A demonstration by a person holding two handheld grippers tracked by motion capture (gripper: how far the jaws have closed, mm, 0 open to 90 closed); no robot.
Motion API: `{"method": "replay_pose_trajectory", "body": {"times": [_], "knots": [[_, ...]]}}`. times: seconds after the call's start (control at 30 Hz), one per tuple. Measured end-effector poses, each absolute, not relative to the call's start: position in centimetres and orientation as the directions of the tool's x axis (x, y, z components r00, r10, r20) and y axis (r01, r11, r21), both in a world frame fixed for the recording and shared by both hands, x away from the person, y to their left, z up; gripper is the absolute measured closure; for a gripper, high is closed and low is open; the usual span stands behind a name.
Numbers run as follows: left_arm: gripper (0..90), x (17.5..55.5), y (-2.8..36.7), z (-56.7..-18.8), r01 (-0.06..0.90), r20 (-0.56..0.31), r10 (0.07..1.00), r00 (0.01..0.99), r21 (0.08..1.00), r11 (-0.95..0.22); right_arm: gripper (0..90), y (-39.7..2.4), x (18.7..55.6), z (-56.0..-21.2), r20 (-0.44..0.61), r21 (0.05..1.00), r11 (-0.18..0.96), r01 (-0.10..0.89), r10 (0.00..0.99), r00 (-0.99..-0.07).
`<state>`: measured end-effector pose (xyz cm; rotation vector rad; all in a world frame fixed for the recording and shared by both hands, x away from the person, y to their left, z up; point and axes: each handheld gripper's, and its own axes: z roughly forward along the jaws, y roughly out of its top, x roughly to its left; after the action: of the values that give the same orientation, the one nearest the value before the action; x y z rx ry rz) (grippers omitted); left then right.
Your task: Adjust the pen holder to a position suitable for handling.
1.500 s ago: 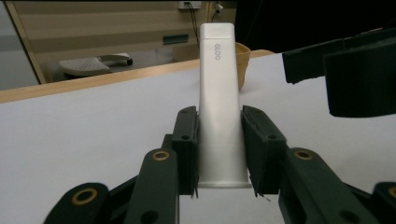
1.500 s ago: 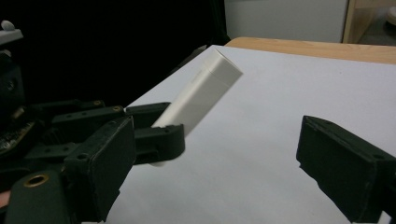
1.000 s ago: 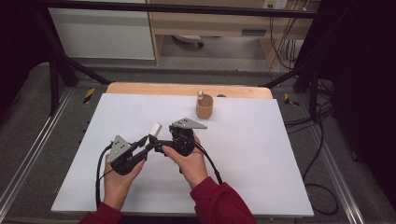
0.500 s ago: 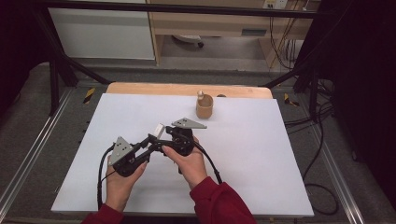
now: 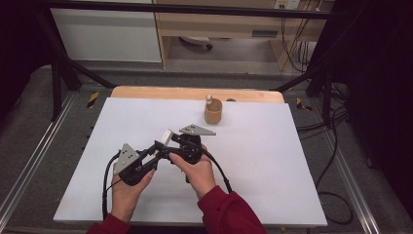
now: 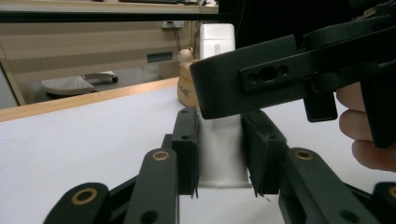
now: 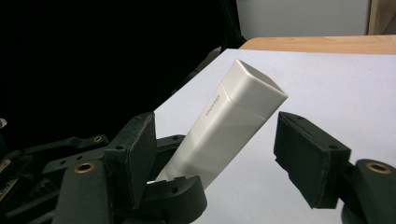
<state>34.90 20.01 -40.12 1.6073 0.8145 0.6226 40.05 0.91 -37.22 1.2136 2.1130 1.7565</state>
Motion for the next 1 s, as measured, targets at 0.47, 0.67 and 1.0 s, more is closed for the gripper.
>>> {"method": "replay_pose_trajectory", "body": {"times": [0.47, 0.67, 1.0], "knots": [[67.6, 34.8, 19.8, -40.2, 0.166, -0.034, 0.784, 0.620, 0.982, -0.089, 38.1, 0.5, 40.4, -37.3, 0.416, 0.865, -0.050, 0.500, 0.629, -0.656], [67.6, 34.8, 19.8, -40.2, 0.168, -0.034, 0.782, 0.622, 0.981, -0.092, 40.5, 0.2, 40.6, -37.2, 0.440, 0.857, -0.073, 0.510, 0.620, -0.649], [67.5, 34.9, 19.7, -40.3, 0.172, -0.034, 0.783, 0.621, 0.981, -0.094, 46.7, -0.2, 40.8, -37.1, 0.464, 0.851, -0.106, 0.515, 0.611, -0.641]]}}
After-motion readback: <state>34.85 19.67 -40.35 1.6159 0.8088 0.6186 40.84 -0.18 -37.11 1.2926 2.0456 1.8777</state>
